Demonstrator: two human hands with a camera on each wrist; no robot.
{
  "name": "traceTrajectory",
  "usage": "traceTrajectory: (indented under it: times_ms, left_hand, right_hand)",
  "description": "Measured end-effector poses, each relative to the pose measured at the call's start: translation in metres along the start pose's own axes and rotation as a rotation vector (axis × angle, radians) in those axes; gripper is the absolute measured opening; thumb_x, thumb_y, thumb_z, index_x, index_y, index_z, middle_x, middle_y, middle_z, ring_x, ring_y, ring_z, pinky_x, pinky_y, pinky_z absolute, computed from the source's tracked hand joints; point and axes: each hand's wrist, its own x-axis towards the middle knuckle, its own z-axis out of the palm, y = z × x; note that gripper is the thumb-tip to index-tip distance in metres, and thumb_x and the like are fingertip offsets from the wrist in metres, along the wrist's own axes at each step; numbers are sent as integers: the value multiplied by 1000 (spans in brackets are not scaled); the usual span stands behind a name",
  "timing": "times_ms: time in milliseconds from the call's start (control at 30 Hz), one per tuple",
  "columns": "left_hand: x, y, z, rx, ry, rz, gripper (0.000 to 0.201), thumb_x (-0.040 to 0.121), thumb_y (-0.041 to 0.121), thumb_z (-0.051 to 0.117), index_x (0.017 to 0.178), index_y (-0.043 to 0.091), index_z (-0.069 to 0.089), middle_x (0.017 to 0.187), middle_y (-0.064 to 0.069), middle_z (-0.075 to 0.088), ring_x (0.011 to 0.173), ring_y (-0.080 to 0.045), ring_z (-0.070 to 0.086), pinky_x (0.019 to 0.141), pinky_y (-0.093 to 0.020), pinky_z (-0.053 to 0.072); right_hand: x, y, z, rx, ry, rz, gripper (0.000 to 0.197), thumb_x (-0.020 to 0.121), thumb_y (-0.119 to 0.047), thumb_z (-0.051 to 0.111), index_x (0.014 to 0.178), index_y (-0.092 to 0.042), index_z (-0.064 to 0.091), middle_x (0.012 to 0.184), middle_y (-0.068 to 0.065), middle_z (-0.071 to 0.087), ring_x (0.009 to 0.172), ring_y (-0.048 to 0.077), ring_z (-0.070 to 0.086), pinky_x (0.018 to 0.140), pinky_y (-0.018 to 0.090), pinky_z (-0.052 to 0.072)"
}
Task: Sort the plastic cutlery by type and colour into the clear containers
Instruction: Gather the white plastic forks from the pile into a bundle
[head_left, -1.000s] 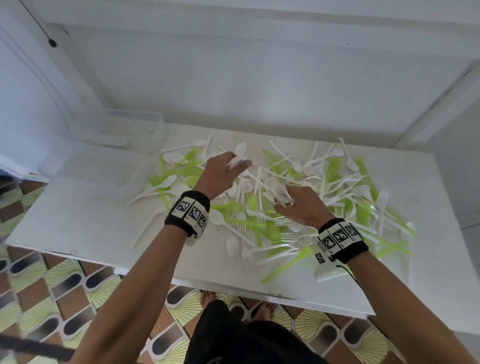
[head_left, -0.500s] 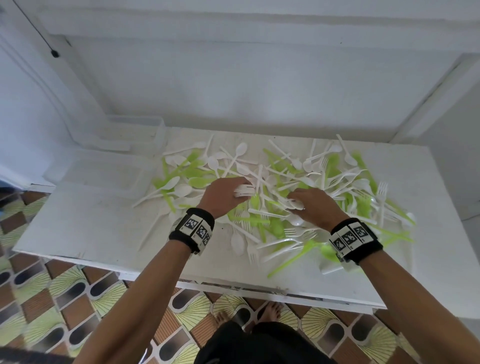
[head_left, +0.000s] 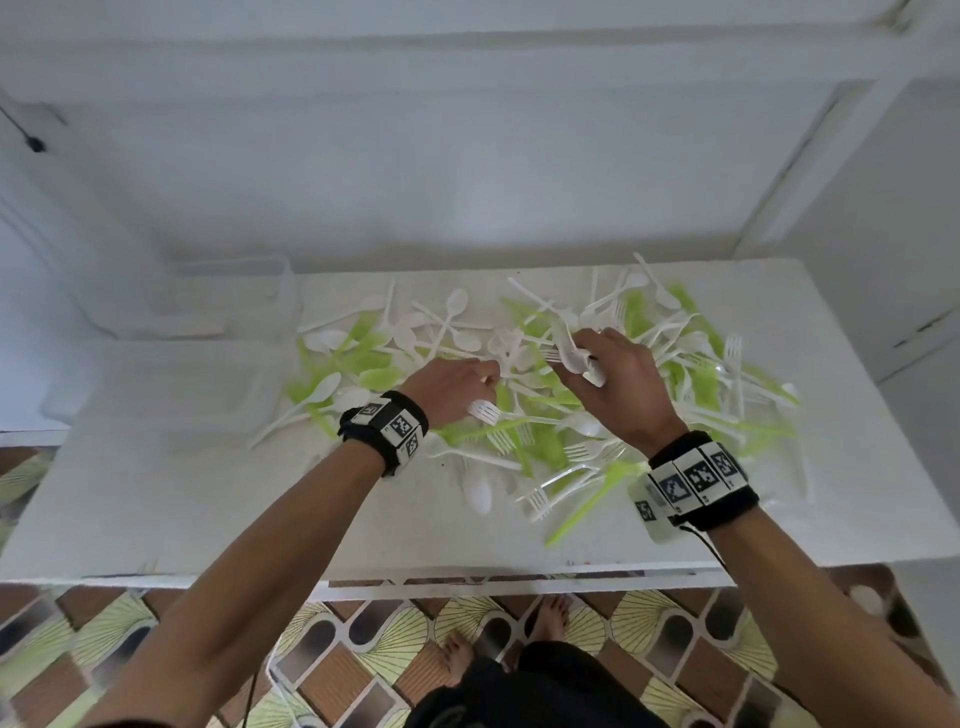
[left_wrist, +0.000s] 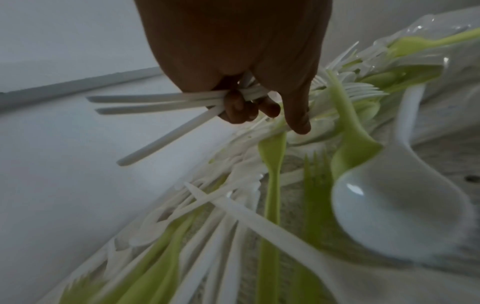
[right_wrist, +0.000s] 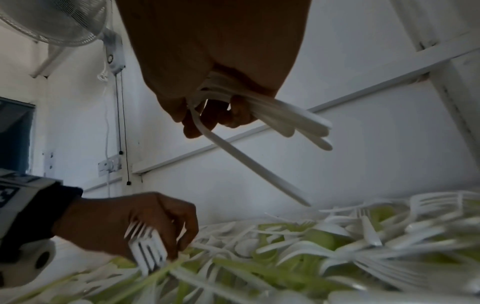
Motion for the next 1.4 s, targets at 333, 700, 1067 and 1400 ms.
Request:
traceTrajectory:
  times_ms: [333,700,1067,1400]
  left_hand:
    - [-7,-13,-43,83,48,-20,21,78,35,70,95,26,61,88,5,59,81,-20,60,57,-32,41]
    - [-29,-12,-39,-356,235,-208,23,85,23,73,97,14,55,81,-6,64,72,-28,61,60,-31,41]
    - [-47,29,-9,-523,177,-122,30,93,34,71,117,18,63,90,0,74,75,-14,67,72,-27,50]
    - [-31,69,40,-80,-76,105,20,90,21,63,107,27,72,97,4,74,87,-23,67,69,-31,46]
  right_hand:
    - [-18,-5,18,66,-80,194,60,100,-55,46,122,-2,62,60,-4,67,60,10,67,68,31,53]
    - [-53,50,7,-335,-698,223,36,92,-39,61,125,-24,56,89,7,68,91,32,65,69,34,46]
    - [-33,49,9,-339,-714,159,27,92,-37,69,105,-14,61,102,6,67,99,29,62,72,32,33]
    - [-19,20,-10,-124,-150,116,26,94,-33,71,101,-11,58,71,-5,60,60,23,59,56,28,33]
